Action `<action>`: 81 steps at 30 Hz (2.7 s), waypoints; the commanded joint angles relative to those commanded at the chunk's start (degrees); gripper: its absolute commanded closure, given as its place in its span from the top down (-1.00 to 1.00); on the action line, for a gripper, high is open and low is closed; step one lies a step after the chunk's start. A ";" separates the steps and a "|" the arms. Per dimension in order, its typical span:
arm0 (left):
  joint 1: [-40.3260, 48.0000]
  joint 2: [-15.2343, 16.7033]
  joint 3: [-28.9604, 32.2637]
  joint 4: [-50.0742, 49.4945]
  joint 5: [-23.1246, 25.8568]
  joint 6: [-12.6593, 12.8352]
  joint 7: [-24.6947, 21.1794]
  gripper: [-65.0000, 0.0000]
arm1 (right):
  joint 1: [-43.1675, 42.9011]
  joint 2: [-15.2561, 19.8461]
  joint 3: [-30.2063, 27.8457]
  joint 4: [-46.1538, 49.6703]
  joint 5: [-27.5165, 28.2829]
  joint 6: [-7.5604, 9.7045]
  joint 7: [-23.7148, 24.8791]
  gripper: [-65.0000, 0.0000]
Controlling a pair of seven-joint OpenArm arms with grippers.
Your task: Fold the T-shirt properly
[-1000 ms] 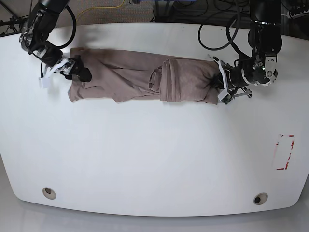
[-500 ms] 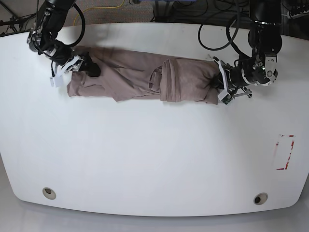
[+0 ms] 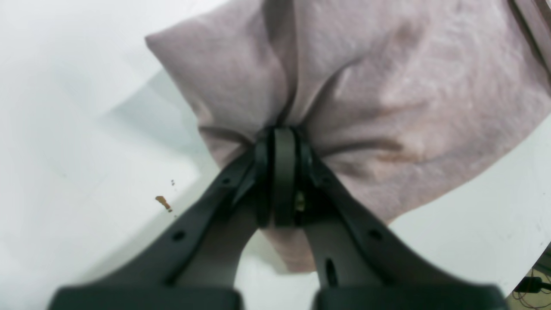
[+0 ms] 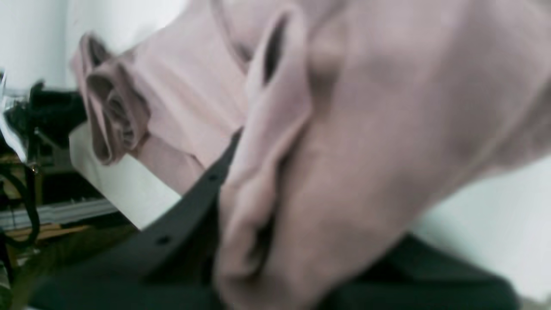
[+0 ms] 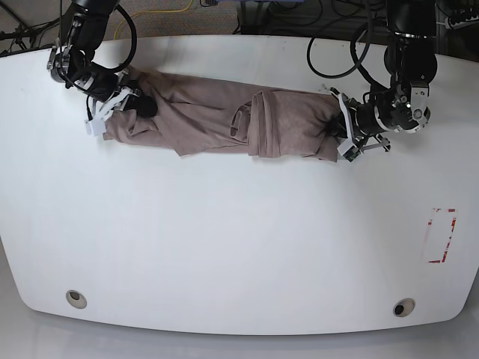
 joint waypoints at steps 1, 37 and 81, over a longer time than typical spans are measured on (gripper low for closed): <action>0.00 0.00 0.18 0.00 0.00 0.00 0.09 -1.00 | 0.00 0.26 0.00 1.14 -0.53 -1.58 0.00 -1.00; -7.82 21.80 12.13 -3.25 22.42 0.00 3.52 -1.00 | 2.81 8.44 -13.80 26.64 -24.35 -10.64 -2.46 -1.00; -13.45 25.92 16.09 -13.10 23.03 0.00 0.79 -1.00 | 8.26 -1.23 -24.44 26.99 -27.16 -10.64 -2.29 -0.71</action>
